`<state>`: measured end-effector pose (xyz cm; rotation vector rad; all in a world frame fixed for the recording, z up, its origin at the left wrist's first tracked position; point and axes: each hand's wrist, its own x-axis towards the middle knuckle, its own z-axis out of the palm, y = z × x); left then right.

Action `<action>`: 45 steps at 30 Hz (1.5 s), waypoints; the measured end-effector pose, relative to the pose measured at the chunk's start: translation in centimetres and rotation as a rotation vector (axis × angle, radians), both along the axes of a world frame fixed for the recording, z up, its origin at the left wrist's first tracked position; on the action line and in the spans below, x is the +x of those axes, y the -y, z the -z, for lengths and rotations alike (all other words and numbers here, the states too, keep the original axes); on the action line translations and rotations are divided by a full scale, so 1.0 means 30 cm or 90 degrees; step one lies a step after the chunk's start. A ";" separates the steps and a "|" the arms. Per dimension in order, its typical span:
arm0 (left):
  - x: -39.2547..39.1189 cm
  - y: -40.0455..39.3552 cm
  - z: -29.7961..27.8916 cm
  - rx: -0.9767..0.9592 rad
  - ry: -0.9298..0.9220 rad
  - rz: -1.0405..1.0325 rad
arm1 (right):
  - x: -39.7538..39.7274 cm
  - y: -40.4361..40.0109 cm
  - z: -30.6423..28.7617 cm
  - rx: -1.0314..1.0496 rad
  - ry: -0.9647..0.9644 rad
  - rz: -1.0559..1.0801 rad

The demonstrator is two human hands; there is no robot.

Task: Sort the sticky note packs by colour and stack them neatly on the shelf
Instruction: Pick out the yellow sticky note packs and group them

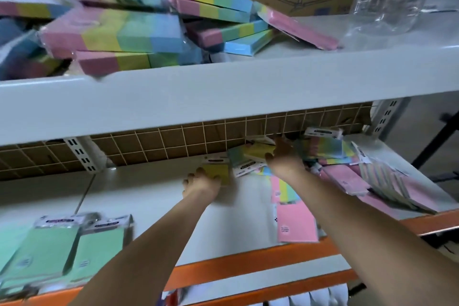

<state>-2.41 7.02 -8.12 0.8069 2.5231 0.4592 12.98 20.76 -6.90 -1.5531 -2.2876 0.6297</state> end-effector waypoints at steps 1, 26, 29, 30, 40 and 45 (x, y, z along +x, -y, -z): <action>-0.008 -0.005 0.005 -0.009 -0.003 0.002 | -0.005 -0.009 0.006 0.003 -0.003 0.000; -0.012 -0.090 0.027 -0.022 0.041 -0.084 | -0.028 0.031 0.026 -0.051 -0.021 0.073; -0.033 -0.092 0.040 0.008 0.101 -0.104 | -0.055 0.018 0.015 -0.063 -0.086 0.142; -0.037 -0.091 0.042 0.015 0.107 -0.111 | -0.060 0.018 0.011 -0.074 -0.108 0.160; -0.076 -0.120 0.020 0.119 0.154 -0.146 | -0.098 -0.007 -0.058 -0.235 0.014 0.280; -0.069 -0.101 0.014 0.184 0.170 -0.146 | -0.106 -0.016 -0.036 -0.266 -0.100 0.277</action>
